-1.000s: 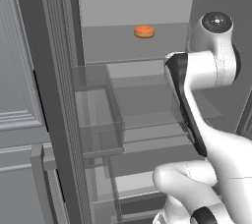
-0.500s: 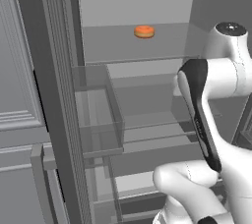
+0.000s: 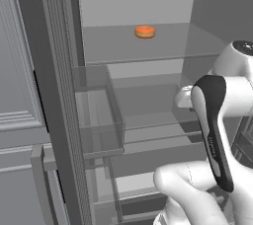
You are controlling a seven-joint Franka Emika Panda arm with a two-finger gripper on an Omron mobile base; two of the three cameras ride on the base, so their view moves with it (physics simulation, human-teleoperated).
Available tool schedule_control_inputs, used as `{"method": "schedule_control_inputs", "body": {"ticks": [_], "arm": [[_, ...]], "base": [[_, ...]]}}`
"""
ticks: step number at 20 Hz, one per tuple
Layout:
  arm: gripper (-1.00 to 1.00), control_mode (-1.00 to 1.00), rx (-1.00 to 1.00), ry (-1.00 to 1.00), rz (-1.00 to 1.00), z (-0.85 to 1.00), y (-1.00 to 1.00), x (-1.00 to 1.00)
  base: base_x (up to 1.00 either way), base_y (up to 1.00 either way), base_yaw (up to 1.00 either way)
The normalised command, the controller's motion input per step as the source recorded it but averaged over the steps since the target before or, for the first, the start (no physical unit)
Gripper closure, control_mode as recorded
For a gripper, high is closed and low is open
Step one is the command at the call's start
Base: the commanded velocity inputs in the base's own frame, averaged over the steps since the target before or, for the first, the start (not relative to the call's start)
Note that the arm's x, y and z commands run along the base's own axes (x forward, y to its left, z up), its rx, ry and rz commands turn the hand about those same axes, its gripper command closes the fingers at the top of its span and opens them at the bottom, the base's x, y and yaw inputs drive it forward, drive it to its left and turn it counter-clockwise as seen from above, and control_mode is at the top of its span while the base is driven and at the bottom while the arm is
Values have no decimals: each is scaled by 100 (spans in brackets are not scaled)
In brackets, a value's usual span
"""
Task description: Take the strawberry from the fridge and place it on top of the pancake, located on the dining counter.
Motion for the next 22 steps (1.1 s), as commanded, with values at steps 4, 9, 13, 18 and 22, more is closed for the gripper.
{"method": "schedule_control_inputs", "body": {"ticks": [4, 9, 13, 18, 22], "arm": [[100, -100, 0, 0, 0, 0, 0, -27], [100, -100, 0, 0, 1, 0, 0, -55], [100, 100, 0, 0, 1, 0, 0, -17], [100, 100, 0, 0, 0, 0, 0, 0], [100, 100, 0, 0, 0, 0, 0, 0]], "base": [[0, 0, 0], [0, 0, 0], [-60, 0, 0], [-96, 0, 3], [-100, 0, 4]]}}
